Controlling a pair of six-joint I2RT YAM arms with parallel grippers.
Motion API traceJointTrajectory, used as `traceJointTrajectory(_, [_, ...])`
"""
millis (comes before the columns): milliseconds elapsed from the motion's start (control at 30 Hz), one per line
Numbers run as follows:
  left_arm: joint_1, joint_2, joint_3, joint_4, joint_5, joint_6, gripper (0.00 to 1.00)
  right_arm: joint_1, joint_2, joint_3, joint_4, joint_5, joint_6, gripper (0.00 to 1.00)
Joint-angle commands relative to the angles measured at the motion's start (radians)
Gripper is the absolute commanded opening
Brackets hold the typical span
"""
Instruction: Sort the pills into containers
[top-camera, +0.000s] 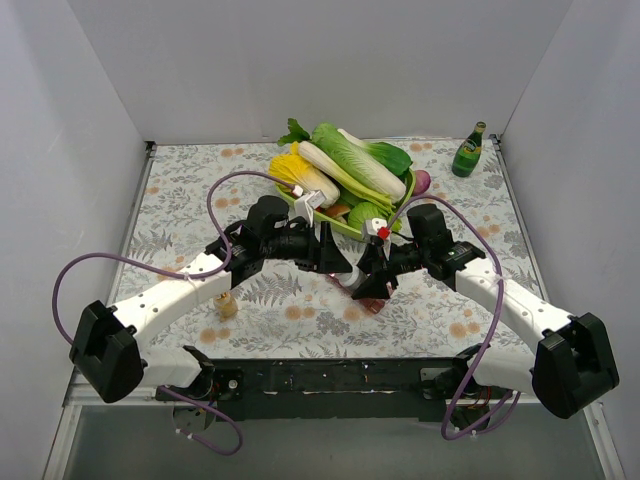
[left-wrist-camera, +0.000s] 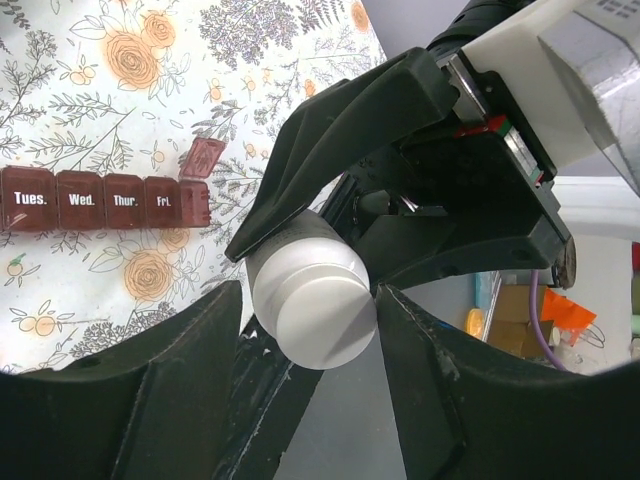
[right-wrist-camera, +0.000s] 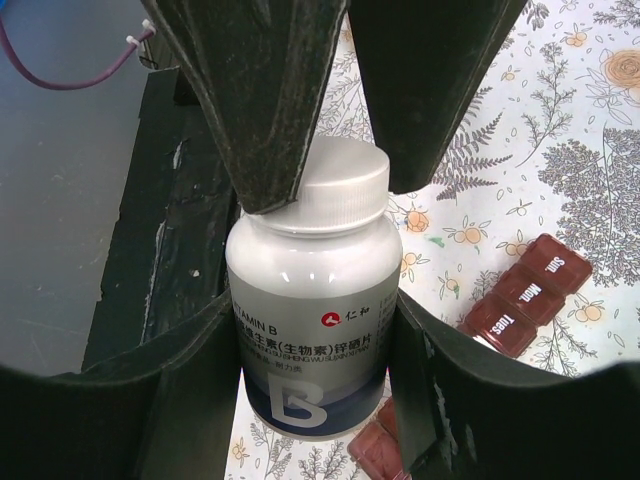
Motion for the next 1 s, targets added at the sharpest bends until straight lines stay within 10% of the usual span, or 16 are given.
traceJointTrajectory(0, [-0.004,-0.003,0.046,-0.053,0.024,0.042,0.58,-0.005,0.005,0.014,0.017,-0.014,0.007,0.05])
traceJointTrajectory(300, [-0.01,0.003,0.052,-0.098,0.011,0.054,0.61,-0.009,0.016,0.014,0.026,0.0,0.022,0.05])
traceJointTrajectory(667, [-0.025,0.025,0.065,-0.092,-0.013,-0.009,0.4,-0.009,0.019,0.008,0.026,0.017,0.024,0.04])
traceJointTrajectory(967, [-0.025,0.025,0.02,-0.11,-0.169,-0.29,0.03,-0.005,-0.007,-0.001,0.014,0.09,-0.018,0.03])
